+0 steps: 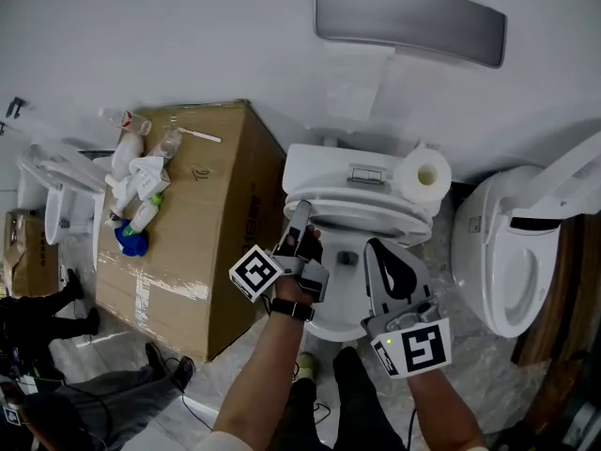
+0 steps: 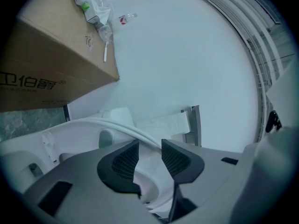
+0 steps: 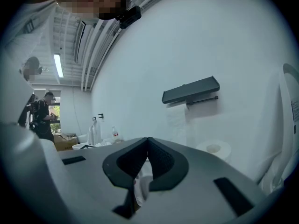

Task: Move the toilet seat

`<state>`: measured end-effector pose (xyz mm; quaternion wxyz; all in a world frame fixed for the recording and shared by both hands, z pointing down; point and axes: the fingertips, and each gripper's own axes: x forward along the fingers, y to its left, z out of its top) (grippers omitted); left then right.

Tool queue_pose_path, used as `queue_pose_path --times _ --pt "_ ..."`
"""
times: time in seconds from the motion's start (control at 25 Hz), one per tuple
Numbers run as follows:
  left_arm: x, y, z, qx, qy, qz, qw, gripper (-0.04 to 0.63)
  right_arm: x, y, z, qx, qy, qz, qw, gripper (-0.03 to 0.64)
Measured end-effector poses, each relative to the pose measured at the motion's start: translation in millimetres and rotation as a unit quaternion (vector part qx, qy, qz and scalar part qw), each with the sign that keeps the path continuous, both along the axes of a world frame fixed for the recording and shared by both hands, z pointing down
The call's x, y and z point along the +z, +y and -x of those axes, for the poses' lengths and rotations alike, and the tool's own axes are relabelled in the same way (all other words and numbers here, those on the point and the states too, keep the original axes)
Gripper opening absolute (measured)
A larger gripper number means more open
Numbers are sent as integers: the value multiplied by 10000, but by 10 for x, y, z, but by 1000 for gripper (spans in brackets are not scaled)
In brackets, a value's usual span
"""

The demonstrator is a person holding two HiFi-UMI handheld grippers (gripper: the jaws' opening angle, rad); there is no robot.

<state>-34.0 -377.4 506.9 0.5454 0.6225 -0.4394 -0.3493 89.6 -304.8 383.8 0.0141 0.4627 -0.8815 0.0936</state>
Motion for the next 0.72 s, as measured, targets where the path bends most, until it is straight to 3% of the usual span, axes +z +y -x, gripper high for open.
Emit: queue_pose_path --times 0.52,0.72 --pt "-9 -128 -12 -119 216 -135 9996 153 74 -191 9 -44 24 58 10000 12" --pt "-91 -86 -95 184 171 -232 9994 112 81 -142 48 -21 14 100 9999 12"
